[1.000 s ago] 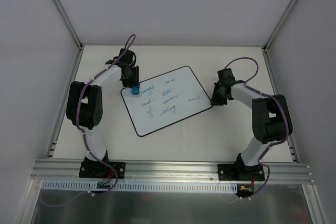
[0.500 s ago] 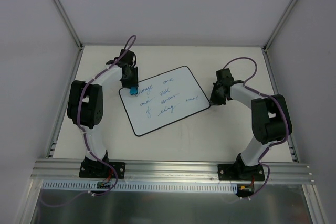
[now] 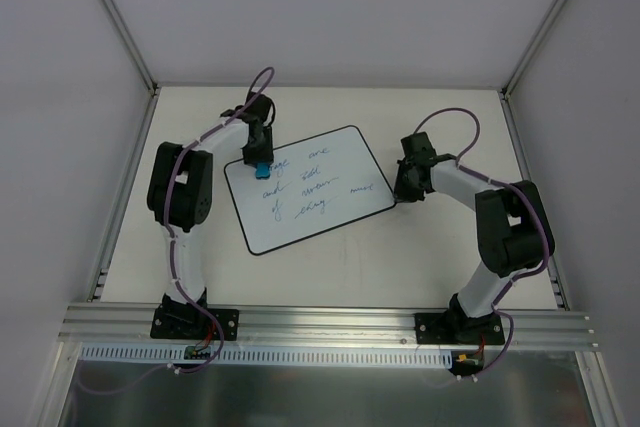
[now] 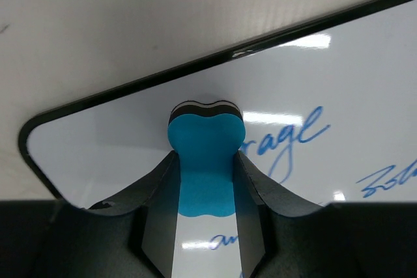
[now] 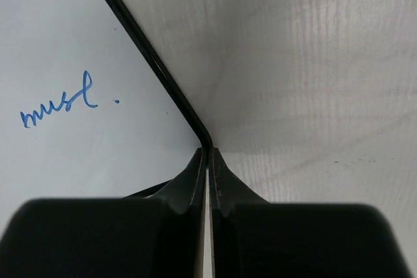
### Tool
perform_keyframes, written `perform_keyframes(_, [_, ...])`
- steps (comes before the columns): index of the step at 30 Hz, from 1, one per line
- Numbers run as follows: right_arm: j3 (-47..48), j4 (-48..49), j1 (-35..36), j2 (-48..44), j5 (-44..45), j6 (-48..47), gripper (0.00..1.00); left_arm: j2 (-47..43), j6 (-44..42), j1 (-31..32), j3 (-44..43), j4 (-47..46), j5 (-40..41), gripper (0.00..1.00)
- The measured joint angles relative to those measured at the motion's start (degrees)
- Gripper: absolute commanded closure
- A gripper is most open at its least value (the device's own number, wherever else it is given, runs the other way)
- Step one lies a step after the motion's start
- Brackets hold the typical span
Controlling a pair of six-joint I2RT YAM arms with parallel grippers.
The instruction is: Erase the whiteboard
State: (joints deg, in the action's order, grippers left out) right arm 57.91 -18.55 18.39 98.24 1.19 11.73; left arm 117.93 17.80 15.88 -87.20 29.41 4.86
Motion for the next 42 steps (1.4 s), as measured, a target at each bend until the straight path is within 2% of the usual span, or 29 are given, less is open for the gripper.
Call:
perform_keyframes(8, [0.0, -0.4, 2.2, -0.1, 1.3, 0.0, 1.0, 8.5, 0.8, 9.6, -12.1, -0.4, -1.8, 1.0])
perform_keyframes(13, [0.0, -0.4, 2.2, -0.1, 1.4, 0.1, 1.0, 9.2, 1.2, 12.3, -13.0, -1.4, -3.0, 1.0])
perform_keyframes(17, [0.0, -0.2, 2.6, -0.1, 0.5, 0.4, 1.0, 6.8, 3.8, 9.6, -9.0, -2.6, -4.1, 1.0])
perform_keyframes(24, [-0.3, 0.3, 3.7, -0.1, -0.6, 1.1, 1.0, -0.9, 5.1, -3.3, 1.3, -1.0, -2.2, 1.0])
perform_keyframes(28, [-0.3, 0.4, 3.7, -0.2, -0.7, 1.4, 1.0, -3.2, 4.2, -7.9, 4.5, 0.3, 0.6, 1.0])
perform_keyframes(36, [-0.4, 0.6, 3.7, -0.2, -1.0, 1.6, 1.0, -3.9, 2.5, -6.8, 5.6, 0.5, 1.8, 1.0])
perform_keyframes(39, [-0.4, 0.6, 3.7, -0.2, -1.0, 1.6, 1.0, -3.9, 2.7, -3.0, 5.6, 0.7, 1.6, 1.0])
perform_keyframes(42, [-0.4, 0.6, 3.7, -0.2, -1.0, 1.7, 1.0, -3.9, 3.7, 3.7, 5.6, 0.9, 0.1, 1.0])
